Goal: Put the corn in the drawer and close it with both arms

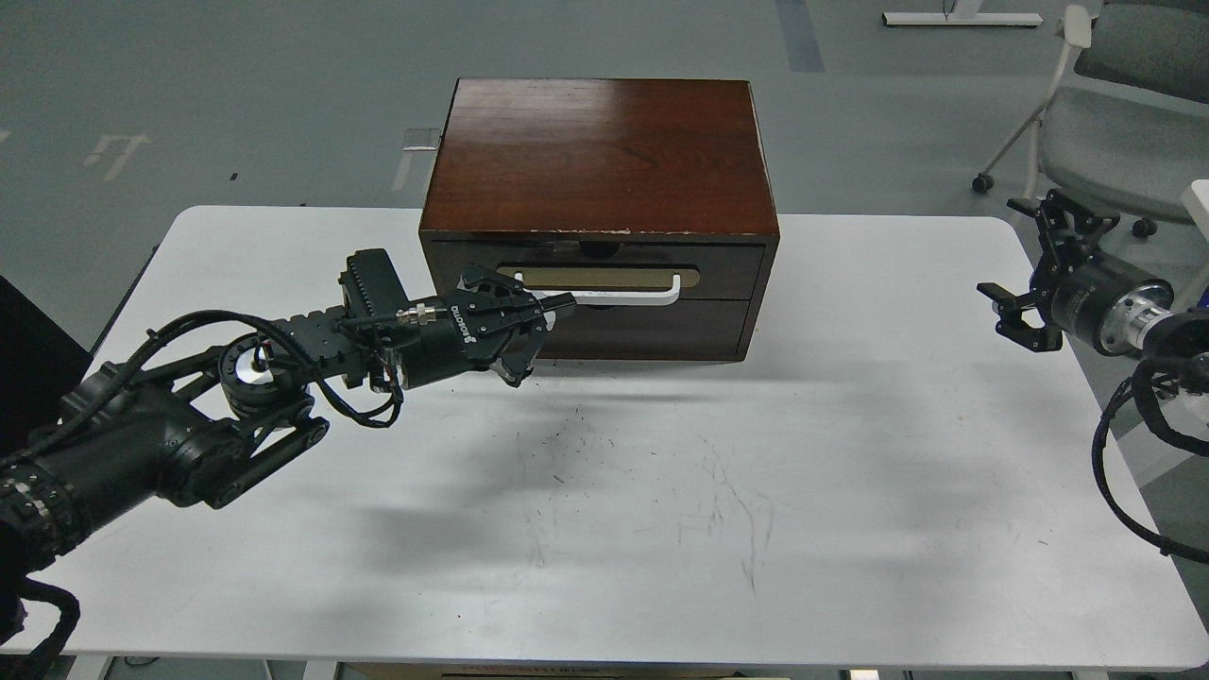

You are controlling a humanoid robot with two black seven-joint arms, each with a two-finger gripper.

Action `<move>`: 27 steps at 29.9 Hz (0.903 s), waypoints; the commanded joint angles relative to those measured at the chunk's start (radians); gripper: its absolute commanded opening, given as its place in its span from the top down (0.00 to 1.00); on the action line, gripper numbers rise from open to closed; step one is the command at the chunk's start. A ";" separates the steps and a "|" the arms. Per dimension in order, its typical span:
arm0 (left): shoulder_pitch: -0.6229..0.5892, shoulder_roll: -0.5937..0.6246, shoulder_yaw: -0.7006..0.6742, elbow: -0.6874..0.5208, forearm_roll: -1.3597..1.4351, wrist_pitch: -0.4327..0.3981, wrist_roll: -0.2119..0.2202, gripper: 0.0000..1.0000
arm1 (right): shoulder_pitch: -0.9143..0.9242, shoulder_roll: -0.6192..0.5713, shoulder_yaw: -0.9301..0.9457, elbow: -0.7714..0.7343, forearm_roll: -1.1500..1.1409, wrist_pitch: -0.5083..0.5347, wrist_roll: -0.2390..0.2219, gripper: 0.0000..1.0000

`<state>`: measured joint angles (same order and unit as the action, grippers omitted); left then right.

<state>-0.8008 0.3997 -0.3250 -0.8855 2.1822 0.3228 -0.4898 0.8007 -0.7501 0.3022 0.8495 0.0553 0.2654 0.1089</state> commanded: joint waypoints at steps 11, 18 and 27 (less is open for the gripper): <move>0.034 0.119 0.012 -0.150 -0.013 -0.001 0.001 1.00 | -0.005 0.002 -0.002 -0.001 0.000 0.000 0.000 0.00; 0.066 0.249 0.060 -0.269 -0.068 -0.001 0.001 1.00 | -0.005 0.000 0.000 -0.001 0.000 0.000 0.000 0.00; 0.111 0.436 0.060 -0.362 -0.278 0.004 0.001 0.96 | -0.003 0.002 0.008 -0.001 0.000 0.000 0.000 0.00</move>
<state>-0.6923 0.7888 -0.2593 -1.2434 2.0153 0.3235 -0.4887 0.7960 -0.7485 0.3049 0.8475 0.0553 0.2654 0.1089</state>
